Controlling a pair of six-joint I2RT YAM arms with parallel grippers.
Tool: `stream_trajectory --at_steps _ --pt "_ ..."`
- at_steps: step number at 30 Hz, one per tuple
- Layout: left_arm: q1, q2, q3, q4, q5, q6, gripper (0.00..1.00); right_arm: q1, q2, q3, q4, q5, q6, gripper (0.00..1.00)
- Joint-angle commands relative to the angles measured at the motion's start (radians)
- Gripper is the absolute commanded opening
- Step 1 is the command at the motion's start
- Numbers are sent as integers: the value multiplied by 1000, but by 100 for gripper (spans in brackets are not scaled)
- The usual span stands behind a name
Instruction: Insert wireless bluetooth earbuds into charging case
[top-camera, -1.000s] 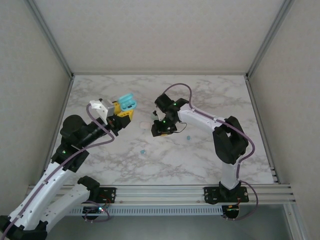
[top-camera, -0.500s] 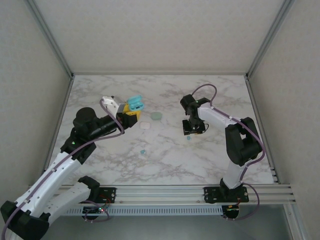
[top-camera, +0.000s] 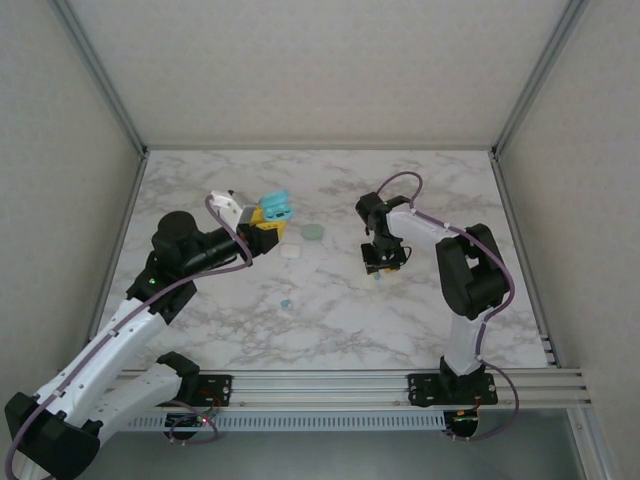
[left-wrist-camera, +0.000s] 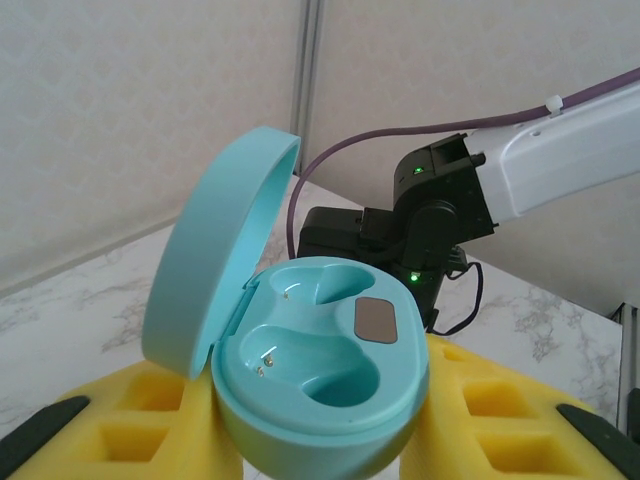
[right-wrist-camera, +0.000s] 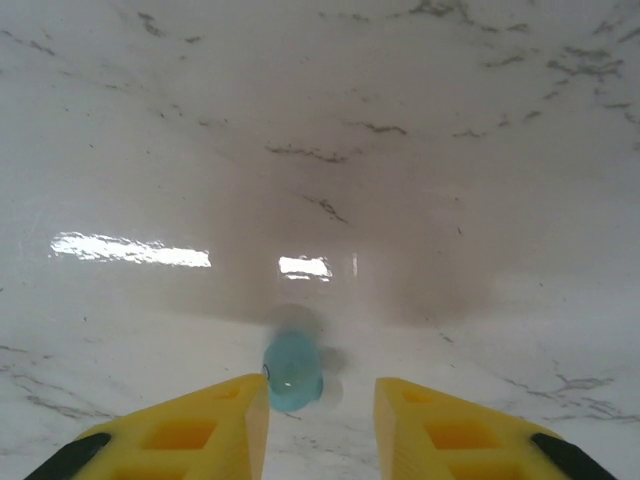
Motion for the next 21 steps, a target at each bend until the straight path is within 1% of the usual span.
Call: stream_trajectory --at_steps 1,18,21 --pt "2 1 5 43 26 -18 32 2 25 30 -7 -16 -16 34" --pt "2 8 11 36 25 -13 32 2 71 32 7 -21 -18 29" --pt "2 9 9 36 25 -14 32 2 80 31 9 -21 -20 26"
